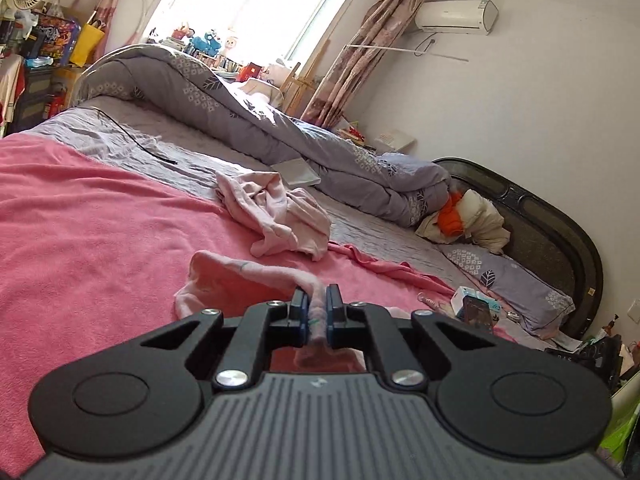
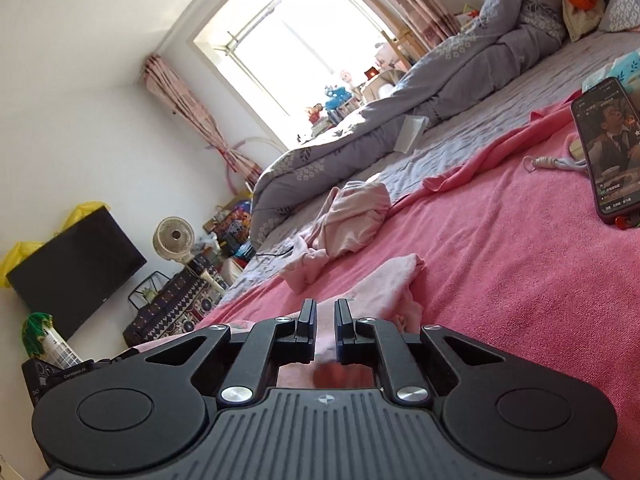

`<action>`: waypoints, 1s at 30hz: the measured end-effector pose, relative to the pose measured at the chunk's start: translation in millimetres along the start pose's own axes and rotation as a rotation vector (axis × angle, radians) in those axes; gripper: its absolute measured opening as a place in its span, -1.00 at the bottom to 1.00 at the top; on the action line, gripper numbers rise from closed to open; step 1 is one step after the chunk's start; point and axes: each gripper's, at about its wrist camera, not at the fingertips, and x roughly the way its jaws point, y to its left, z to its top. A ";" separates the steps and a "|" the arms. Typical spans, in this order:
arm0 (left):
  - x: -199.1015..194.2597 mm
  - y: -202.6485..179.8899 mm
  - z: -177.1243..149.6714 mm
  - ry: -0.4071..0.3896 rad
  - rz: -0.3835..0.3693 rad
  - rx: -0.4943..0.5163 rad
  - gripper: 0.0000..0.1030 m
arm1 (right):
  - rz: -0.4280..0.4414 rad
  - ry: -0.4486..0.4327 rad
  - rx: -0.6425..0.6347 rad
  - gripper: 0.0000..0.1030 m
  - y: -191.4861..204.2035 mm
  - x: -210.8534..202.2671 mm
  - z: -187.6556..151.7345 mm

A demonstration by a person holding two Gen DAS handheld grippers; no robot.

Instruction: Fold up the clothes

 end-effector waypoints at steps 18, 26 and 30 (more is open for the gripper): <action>-3.3 66.5 -55.4 0.100 0.190 -0.142 -0.85 | -0.056 0.036 -0.100 -0.72 15.9 -9.9 -14.2; -33.5 78.1 -41.6 -0.008 0.194 -0.193 -0.85 | 0.038 0.030 -0.030 -0.82 22.5 -32.6 -15.4; -27.9 48.3 -26.5 -0.043 0.190 -0.071 -0.85 | 0.067 -0.003 0.015 -0.82 18.7 -39.9 -6.9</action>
